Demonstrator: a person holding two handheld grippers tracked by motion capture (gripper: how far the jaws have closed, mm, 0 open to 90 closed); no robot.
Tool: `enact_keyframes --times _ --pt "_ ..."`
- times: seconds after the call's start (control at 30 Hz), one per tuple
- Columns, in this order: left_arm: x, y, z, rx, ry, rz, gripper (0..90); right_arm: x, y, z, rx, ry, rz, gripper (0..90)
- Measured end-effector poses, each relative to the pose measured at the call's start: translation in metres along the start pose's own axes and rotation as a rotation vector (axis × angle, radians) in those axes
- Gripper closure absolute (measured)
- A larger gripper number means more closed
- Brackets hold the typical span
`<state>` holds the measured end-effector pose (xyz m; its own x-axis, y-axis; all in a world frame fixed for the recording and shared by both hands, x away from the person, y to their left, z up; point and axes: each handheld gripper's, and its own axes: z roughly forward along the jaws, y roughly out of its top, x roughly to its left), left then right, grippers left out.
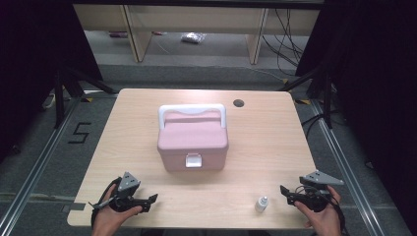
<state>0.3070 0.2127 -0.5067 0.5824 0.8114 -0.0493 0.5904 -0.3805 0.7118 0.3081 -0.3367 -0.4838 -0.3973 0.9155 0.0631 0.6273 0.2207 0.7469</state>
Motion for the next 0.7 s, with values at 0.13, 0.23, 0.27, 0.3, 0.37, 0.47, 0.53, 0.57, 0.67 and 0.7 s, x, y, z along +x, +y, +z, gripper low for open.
enact_keyframes --times 0.13,0.23,0.27,0.3,0.37,0.47,0.53,0.57,0.67,0.7 --pt "0.001 0.000 0.001 -0.014 0.001 -0.020 18.8 -0.002 0.002 0.000 0.009 -0.009 -0.030 17.8" --pt "0.003 0.002 -0.001 -0.035 0.012 -0.034 18.8 -0.001 0.002 0.001 0.009 0.005 0.001 19.4" --pt "0.005 0.004 -0.002 -0.040 0.026 -0.025 18.9 -0.005 0.003 0.002 0.016 0.014 -0.024 20.3" --pt "0.005 0.004 -0.002 -0.040 0.026 -0.025 18.9 -0.005 0.003 0.002 0.016 0.014 -0.024 20.3" --pt "0.008 0.006 -0.001 -0.034 0.032 -0.033 19.0 -0.005 0.005 0.001 0.017 0.005 -0.005 19.6" --pt "0.013 0.012 0.000 -0.045 0.049 -0.050 19.1 -0.010 0.010 0.002 -0.005 0.030 -0.028 19.1" --pt "0.017 0.017 0.000 -0.050 0.071 -0.045 19.6 -0.007 0.014 0.002 0.010 0.027 0.007 18.3" --pt "0.020 0.022 0.000 -0.060 0.078 -0.057 19.8 -0.010 0.019 0.006 -0.011 0.034 -0.033 18.7" --pt "0.024 0.029 0.002 -0.057 0.077 -0.056 20.0 -0.011 0.026 0.010 -0.017 0.044 -0.058 20.8" --pt "0.025 0.031 0.003 -0.060 0.079 -0.061 20.3 -0.011 0.028 0.011 -0.014 0.048 -0.053 21.7"
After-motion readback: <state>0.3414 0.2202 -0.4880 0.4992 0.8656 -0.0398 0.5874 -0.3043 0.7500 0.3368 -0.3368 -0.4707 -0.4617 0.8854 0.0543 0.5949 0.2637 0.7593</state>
